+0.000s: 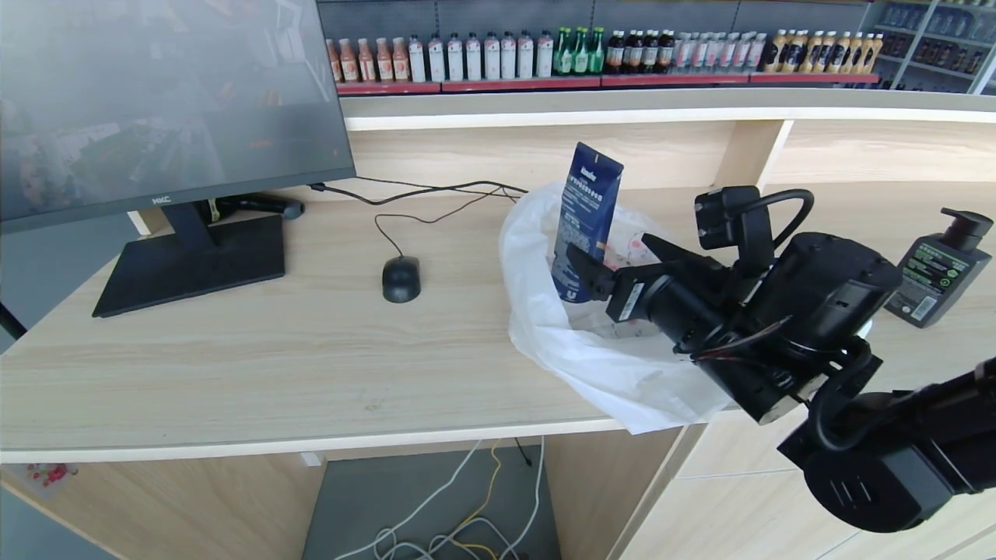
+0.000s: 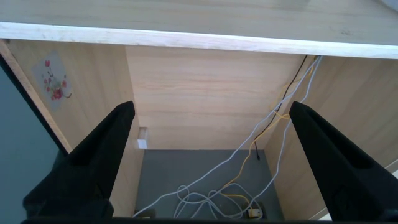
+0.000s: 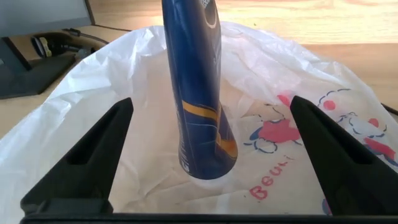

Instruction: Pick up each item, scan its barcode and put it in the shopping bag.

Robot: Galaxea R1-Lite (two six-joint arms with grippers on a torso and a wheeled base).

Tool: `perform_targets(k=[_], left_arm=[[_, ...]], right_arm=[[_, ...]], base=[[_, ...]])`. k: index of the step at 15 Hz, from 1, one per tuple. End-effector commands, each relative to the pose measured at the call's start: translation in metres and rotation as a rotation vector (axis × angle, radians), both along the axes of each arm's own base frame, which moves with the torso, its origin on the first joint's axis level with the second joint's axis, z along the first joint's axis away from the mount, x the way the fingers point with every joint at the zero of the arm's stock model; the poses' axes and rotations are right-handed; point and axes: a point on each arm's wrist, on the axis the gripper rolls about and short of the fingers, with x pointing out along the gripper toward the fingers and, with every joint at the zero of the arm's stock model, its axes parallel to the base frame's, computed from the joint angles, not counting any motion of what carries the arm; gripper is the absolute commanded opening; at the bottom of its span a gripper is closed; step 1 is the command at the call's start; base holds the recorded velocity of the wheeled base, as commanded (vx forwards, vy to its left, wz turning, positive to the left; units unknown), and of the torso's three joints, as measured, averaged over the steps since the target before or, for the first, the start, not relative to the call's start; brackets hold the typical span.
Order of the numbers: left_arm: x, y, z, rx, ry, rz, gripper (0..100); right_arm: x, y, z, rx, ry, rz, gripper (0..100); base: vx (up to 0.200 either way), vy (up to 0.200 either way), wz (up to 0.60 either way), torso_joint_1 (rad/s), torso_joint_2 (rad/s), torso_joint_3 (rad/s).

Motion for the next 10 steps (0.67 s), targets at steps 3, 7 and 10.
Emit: perform_targets(k=[3, 7, 10], left_arm=[[0.000, 0.000, 0.000, 0.000, 0.000, 0.000, 100], [0.000, 0.000, 0.000, 0.000, 0.000, 0.000, 100], [0.000, 0.000, 0.000, 0.000, 0.000, 0.000, 100]], right_arm=[[-0.019, -0.013, 0.001, 0.026, -0.010, 0.007, 100], [-0.033, -0.021, -0.012, 0.071, -0.056, 0.071, 100], [-0.031, -0.019, -0.003, 0.090, -0.093, 0.080, 100]], base=[[0.000, 0.000, 0.00, 0.000, 0.00, 0.000], [0.000, 0.000, 0.00, 0.000, 0.00, 0.000], [-0.067, 0.000, 0.00, 0.004, 0.00, 0.001]])
